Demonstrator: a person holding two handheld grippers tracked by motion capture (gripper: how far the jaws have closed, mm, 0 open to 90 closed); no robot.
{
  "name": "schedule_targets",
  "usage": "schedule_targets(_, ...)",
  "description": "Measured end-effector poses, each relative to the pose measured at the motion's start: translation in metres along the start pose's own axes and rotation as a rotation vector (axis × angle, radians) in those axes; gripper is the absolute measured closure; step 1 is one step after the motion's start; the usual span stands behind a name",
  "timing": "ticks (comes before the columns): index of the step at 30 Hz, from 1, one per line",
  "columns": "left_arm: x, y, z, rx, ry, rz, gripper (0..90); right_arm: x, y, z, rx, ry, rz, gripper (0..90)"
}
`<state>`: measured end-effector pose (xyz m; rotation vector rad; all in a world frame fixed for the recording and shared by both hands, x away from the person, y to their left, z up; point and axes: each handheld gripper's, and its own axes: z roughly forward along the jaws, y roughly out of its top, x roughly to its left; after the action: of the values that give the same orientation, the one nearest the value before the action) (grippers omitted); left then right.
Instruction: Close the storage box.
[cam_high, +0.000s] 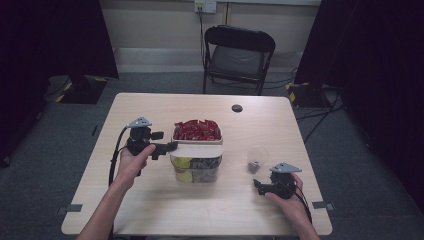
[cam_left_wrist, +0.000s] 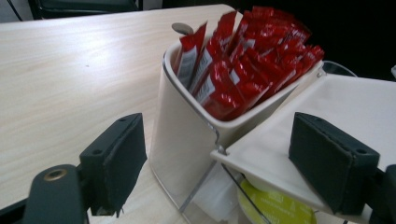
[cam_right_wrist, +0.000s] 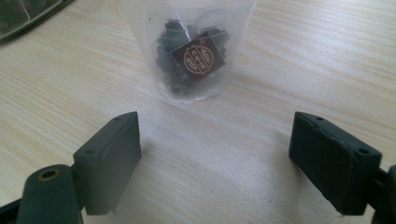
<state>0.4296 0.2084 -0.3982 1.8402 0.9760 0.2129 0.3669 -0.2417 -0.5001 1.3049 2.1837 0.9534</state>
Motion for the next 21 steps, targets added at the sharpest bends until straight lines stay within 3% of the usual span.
schedule_targets(2,0.000,-0.003,0.000,0.014,-0.025,0.015,17.8,0.000,0.000,0.000,0.000,0.000,0.000,16.4)
schedule_targets(8,0.000,-0.010,0.001,0.042,-0.008,0.020,16.4,0.000,0.000,0.000,0.000,0.001,-0.001,16.4)
schedule_targets(16,-0.002,-0.016,0.007,0.061,-0.020,0.021,15.3,0.000,0.000,0.000,0.000,0.001,-0.001,16.4)
schedule_targets(21,-0.008,-0.018,0.006,0.061,-0.011,0.041,15.4,0.000,0.000,0.000,0.000,0.001,-0.001,16.4)
